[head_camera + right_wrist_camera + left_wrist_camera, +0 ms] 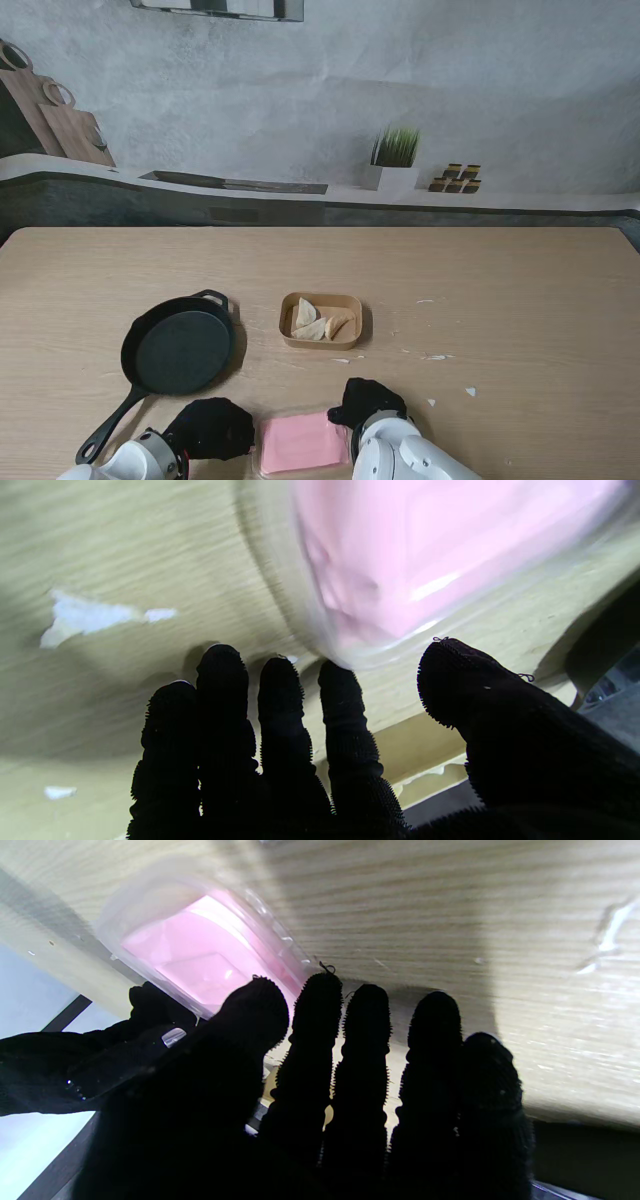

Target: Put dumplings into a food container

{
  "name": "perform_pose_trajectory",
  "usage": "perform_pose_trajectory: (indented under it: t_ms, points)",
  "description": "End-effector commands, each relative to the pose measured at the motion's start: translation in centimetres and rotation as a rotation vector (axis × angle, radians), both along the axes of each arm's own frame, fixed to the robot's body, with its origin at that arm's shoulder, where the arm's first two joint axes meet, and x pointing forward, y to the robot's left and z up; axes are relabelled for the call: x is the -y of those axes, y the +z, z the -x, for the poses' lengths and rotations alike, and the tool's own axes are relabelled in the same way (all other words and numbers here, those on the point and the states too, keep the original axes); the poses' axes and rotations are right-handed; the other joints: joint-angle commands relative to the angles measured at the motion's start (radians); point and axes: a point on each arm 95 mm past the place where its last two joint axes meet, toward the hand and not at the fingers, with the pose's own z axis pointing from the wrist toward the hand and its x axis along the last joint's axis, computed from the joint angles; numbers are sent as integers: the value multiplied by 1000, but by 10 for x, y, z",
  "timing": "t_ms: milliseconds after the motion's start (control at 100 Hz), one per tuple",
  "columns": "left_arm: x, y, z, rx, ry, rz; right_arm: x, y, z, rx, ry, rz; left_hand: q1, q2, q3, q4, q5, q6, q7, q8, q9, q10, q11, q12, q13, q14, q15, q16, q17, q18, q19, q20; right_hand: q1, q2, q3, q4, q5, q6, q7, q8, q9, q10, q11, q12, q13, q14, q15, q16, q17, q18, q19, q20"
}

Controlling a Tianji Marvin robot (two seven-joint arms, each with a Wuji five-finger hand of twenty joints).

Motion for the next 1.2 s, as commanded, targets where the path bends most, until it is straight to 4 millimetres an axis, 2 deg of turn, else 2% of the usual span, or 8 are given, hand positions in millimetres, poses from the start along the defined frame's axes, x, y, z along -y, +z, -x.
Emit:
perform_pose_trajectory:
  t_ms: [0, 180, 390, 540, 700, 820, 1010, 1190]
  points:
    - [-1, -10, 7, -46, -4, -16, -3, -10, 13, -95, -39, 0, 39, -23, 0, -5, 17, 31, -13, -26, 7, 16, -50, -32, 1, 11, -3, -11, -10, -31, 3, 29, -11, 2, 13, 30, 90, 15, -23, -13, -31, 6, -39, -16, -38, 48, -52, -18, -44, -63, -26, 8]
    - [0, -10, 7, -48, -7, -18, -8, -4, 13, -147, -87, -93, 47, -28, 6, -4, 13, 35, -13, -35, 6, 15, -52, -34, 0, 8, -5, -13, -15, -31, 0, 31, 32, -29, 52, 33, -22, -51, 30, 46, -16, 22, -123, -47, -23, 56, -176, -77, -38, -24, -104, -23]
    - [0, -10, 7, -47, -9, -19, -15, 2, 13, -168, -166, -211, 50, -31, 10, -6, 6, 34, -17, -43, 0, 12, -53, -29, -3, 4, -9, -15, -21, -34, -5, 32, 133, -63, 64, 42, -256, -108, 104, 61, -108, -42, -59, -18, 55, 53, -251, -121, 64, 55, -159, -64]
    - [-3, -8, 6, -20, -5, -23, -15, 3, 11, -127, -175, -233, 36, -34, 9, -7, -13, 19, -26, -45, -21, 0, -60, -29, -13, -11, -14, -16, -25, -47, -8, 34, 171, -84, 86, 46, -302, -125, 128, 50, -176, -78, -19, -7, 14, 9, -223, -104, 37, -3, -144, -71]
    - [-9, 1, 5, 74, -1, -29, -7, 1, 7, -46, -105, -198, -160, -3, 51, 32, -137, 31, -96, 73, -162, -21, -34, -2, -117, -40, -15, 8, -105, -84, -54, 52, 165, -82, 83, 45, -315, -123, 126, 38, -218, -103, 9, -2, -82, -34, -150, -58, -53, -101, -120, -43]
    - [-10, 3, 9, 84, -29, -60, -4, 2, 8, -24, -85, -188, -277, 23, -39, 16, -284, 91, -176, 62, -330, -9, -59, 6, -259, -56, -53, 14, -224, -116, -115, 73, 147, -85, 84, 44, -309, -124, 124, 36, -212, -103, 9, -3, -92, -32, -151, -57, -58, -102, -121, -40]
    - [-3, -8, 12, 97, -75, -119, -3, -2, 12, -25, -89, -205, -289, -27, -81, 3, -425, 101, -160, 94, -449, -33, -41, 49, -337, -90, -43, 40, -265, -155, -126, 131, 136, -86, 84, 42, -306, -122, 122, 35, -205, -101, 21, 1, -109, -32, -137, -49, -80, -114, -123, -33]
    - [7, -17, 12, 104, -141, -181, -1, -3, 16, -16, -92, -217, -233, -112, 18, 19, -450, 66, -113, 120, -459, -64, -30, 62, -330, -109, -35, 43, -253, -166, -124, 148, 133, -78, 78, 41, -302, -119, 120, 34, -200, -100, 29, 4, -118, -33, -128, -44, -92, -120, -122, -25]
